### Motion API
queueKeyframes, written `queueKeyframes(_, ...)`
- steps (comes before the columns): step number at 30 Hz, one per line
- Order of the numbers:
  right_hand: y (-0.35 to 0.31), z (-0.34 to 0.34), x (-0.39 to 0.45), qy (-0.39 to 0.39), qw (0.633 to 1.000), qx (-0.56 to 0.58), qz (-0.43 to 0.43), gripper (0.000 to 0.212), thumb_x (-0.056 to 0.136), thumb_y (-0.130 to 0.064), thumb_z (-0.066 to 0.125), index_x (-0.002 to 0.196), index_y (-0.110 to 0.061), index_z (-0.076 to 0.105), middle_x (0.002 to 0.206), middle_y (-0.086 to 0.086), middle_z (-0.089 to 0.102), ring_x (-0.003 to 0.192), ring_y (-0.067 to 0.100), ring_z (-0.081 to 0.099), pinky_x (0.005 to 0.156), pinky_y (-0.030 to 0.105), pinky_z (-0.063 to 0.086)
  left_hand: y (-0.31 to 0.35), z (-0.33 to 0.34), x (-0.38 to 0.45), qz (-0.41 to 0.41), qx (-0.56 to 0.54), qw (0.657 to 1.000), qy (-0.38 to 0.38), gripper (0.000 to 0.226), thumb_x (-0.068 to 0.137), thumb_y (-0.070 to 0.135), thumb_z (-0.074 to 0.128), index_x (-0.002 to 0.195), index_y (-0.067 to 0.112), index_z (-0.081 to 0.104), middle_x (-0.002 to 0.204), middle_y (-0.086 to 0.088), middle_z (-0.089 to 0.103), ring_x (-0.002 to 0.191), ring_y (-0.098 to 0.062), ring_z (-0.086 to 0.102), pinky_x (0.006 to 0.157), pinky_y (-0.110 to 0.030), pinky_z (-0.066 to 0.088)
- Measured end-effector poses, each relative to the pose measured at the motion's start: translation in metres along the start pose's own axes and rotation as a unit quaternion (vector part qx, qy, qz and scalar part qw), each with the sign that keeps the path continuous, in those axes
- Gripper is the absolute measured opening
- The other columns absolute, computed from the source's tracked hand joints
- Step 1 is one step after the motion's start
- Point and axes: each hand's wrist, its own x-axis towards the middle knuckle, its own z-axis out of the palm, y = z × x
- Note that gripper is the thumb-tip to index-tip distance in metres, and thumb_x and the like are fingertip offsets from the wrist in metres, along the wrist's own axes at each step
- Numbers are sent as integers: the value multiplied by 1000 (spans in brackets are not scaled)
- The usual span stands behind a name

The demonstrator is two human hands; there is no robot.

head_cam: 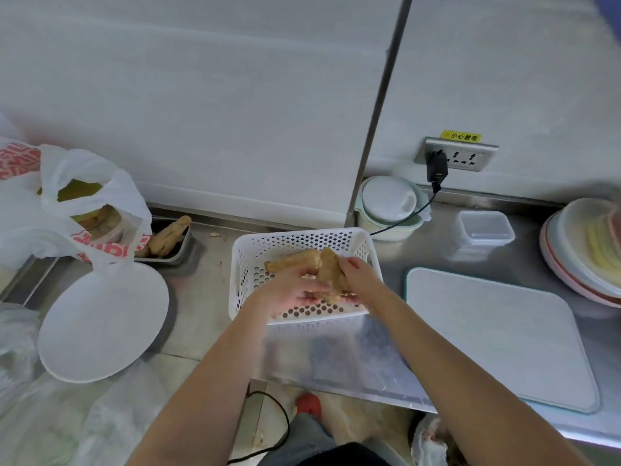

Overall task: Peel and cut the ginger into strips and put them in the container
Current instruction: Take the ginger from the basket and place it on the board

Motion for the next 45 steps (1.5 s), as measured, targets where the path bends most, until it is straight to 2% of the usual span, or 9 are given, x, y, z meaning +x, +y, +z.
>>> queueKeyframes(3, 4, -28, -10, 22, 999, -5, -35, 37, 99, -42, 43, 114, -15, 63, 107, 7, 67, 97, 27, 66, 79, 40, 57, 24, 29, 3, 14, 93, 995, -16, 57, 72, 14, 79, 120, 10, 50, 109, -13, 65, 95, -27, 68, 83, -37, 57)
queueKeyframes(8, 12, -94, -36, 117, 989, -27, -90, 26, 96, -37, 50, 97, -19, 70, 91, 9, 71, 82, 28, 68, 73, 44, 59, 47, 94, 8, 23, 89, 995, -46, 25, 85, 23, 69, 107, 18, 57, 97, -9, 69, 89, -28, 70, 82, -36, 57)
queueKeyframes(14, 70, -181, -60, 142, 984, 103, -41, 18, 97, -29, 54, 106, -15, 60, 105, 15, 65, 86, 28, 67, 63, 36, 59, 30, 185, 32, 21, 75, 995, -54, 28, 90, 21, 63, 115, 9, 58, 104, -14, 68, 88, -30, 68, 82, -38, 57)
queueKeyframes(19, 125, -232, -75, 116, 972, 203, -9, 22, 97, -11, 53, 119, -8, 53, 110, 19, 63, 89, 30, 66, 73, 30, 57, 6, 249, 56, -10, 90, 994, -62, 39, 82, 10, 72, 116, 10, 52, 110, -10, 66, 94, -22, 66, 83, -29, 55)
queueKeyframes(25, 172, -257, -67, 113, 983, 143, 38, 36, 93, 11, 41, 128, 5, 45, 111, 19, 54, 88, 24, 54, 87, 37, 53, -28, 301, 80, 20, 211, 977, -7, 46, 78, -6, 68, 122, 1, 54, 111, -16, 61, 93, -23, 60, 81, -28, 54)
queueKeyframes(30, 183, -261, -67, 131, 991, 10, -20, 51, 90, 8, 37, 136, -12, 46, 120, 5, 51, 100, 18, 50, 79, 22, 42, -51, 320, 96, -11, 217, 976, 0, 57, 73, -12, 68, 126, 3, 51, 115, -10, 62, 107, -25, 59, 96, -36, 47)
queueKeyframes(35, 190, -264, -51, 125, 990, -16, -66, 63, 86, 11, 37, 142, -18, 33, 125, 8, 48, 107, 24, 53, 81, 30, 49, -51, 325, 99, 6, 236, 971, 31, 44, 78, -7, 64, 119, 5, 55, 114, -8, 63, 107, -23, 59, 95, -37, 47)
queueKeyframes(40, 187, -274, -43, 146, 987, -24, -57, 53, 93, 4, 42, 140, -18, 35, 118, 0, 45, 100, 15, 45, 70, 19, 41, -52, 314, 103, 83, 376, 910, 155, 64, 68, 8, 78, 121, 3, 43, 116, -14, 47, 106, -34, 53, 89, -41, 49)
queueKeyframes(45, 198, -266, -44, 197, 980, 25, -26, 25, 95, -7, 47, 118, -12, 54, 107, 7, 64, 89, 23, 60, 75, 34, 51, -41, 306, 110, 145, 567, 807, 79, 86, 68, 25, 82, 141, 26, 37, 146, -7, 26, 129, -33, 32, 108, -38, 32)
